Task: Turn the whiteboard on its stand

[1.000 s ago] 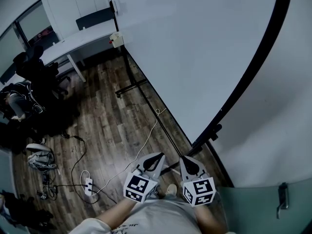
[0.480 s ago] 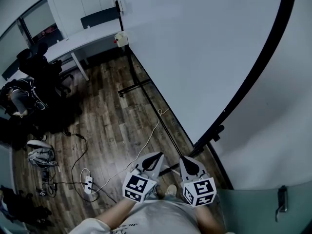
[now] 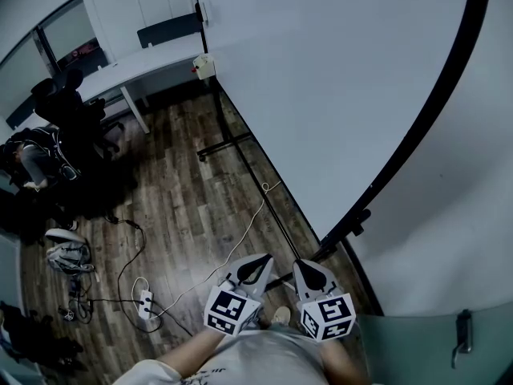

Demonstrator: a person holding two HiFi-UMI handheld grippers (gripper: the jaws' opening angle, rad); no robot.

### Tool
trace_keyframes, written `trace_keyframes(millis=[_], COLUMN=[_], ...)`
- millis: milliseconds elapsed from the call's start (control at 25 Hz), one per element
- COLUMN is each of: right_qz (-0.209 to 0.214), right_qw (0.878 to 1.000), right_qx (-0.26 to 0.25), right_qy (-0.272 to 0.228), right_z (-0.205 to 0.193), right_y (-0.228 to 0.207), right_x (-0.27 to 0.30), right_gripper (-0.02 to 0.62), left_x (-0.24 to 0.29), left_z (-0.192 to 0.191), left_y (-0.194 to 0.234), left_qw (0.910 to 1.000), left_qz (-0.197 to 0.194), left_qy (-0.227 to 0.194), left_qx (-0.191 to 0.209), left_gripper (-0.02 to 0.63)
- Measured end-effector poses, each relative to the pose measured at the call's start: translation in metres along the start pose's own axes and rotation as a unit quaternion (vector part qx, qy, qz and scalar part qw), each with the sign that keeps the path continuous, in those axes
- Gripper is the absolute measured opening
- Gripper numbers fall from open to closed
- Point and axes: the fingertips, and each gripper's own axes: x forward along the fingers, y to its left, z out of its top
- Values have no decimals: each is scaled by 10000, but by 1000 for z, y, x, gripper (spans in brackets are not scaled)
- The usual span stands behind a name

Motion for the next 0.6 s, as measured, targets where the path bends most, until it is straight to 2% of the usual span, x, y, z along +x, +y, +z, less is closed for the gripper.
trace_keyframes(millis=[600], right_qz=[88], right_qw=[9999], right_qx=[-99], right_qy=[-18], right_z=[5], right_y=[2], right_x=[7], right_gripper=[6], left_x=[5], left_z=[6], left_y=[5], left_qw=[10000], left_qz=[-17], left_qy=[-59], left_qx=[49], left_gripper=[11])
